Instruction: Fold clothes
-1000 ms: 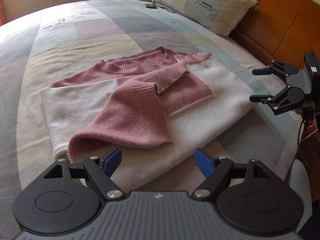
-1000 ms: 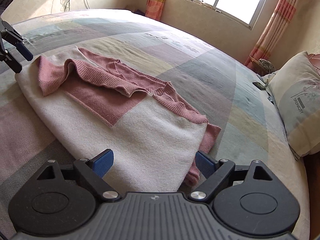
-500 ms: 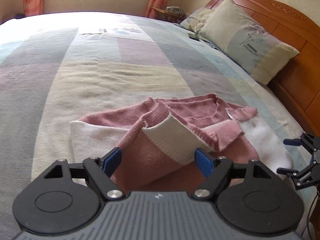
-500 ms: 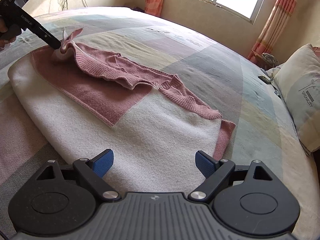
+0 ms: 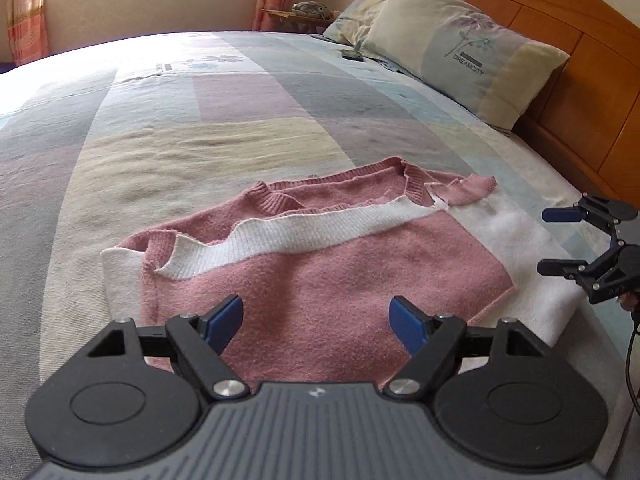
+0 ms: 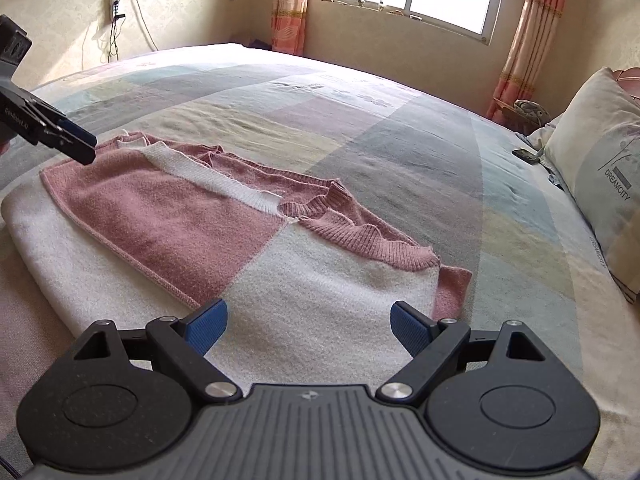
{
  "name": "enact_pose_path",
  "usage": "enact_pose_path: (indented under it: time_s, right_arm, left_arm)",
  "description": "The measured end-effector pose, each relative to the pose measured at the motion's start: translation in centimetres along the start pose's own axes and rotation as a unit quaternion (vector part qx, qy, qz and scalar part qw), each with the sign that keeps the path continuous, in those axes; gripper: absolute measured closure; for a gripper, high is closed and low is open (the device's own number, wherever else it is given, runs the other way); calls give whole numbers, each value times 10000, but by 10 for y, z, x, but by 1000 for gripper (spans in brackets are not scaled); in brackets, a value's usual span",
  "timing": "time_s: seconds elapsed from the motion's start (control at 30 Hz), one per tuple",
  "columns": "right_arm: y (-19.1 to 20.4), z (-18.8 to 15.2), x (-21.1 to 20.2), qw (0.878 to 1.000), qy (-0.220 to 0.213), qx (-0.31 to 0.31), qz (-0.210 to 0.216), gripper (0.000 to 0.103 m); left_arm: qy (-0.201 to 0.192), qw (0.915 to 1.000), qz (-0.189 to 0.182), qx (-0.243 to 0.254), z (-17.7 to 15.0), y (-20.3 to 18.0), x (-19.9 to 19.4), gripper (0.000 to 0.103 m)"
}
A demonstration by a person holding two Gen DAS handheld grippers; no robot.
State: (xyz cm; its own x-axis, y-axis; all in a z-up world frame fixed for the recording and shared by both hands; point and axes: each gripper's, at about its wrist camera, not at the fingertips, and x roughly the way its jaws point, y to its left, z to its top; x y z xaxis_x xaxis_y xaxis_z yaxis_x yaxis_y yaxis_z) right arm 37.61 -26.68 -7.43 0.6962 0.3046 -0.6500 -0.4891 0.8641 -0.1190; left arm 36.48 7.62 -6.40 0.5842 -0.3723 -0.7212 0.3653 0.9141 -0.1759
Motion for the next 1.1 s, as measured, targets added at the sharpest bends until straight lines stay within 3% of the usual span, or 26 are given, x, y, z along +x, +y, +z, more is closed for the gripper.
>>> enact_pose_path:
  time_s: [0.17, 0.27, 0.43, 0.53, 0.6, 0.67, 0.77, 0.87, 1.0, 1.1]
  right_arm:
    - [-17, -20, 23, 9982, 358, 466, 73, 11]
    - [-25, -31, 11, 9975, 246, 634, 201, 12]
    - [-47, -11, 0, 9947, -14, 998, 234, 15]
    - [-79, -4, 18, 9861, 19, 1642, 244, 28]
    - [-100, -8, 34, 9749, 138, 2189, 377, 43]
    - [-115, -14, 47, 9651, 152, 2568, 480, 66]
    - [-128, -19, 56, 9536, 76, 2957, 560, 83]
    - [-123, -19, 53, 9560, 25, 2897, 469, 92]
    - [-115, -13, 29, 9674, -198, 2519, 171, 94]
    - [-119, -12, 20, 9684, -213, 2484, 76, 94]
  left_arm:
    - [97, 9987, 475, -132, -7, 4, 26, 22]
    - [59, 9991, 406, -127, -5, 1, 16, 23]
    - [27, 9994, 325, 118, -18, -23, -17, 23]
    - [3, 9998, 180, 114, -37, -37, -39, 21]
    - [-5, 9998, 171, 96, -51, -44, -47, 21]
    - [52, 9999, 150, 59, -60, -46, -49, 21]
    - [141, 9998, 133, -1, -71, -47, -49, 21]
    - [174, 9997, 155, -61, -72, -45, -48, 21]
    - [116, 9998, 140, -34, -67, -45, -50, 21]
    - [46, 9999, 120, 13, -64, -46, -51, 21]
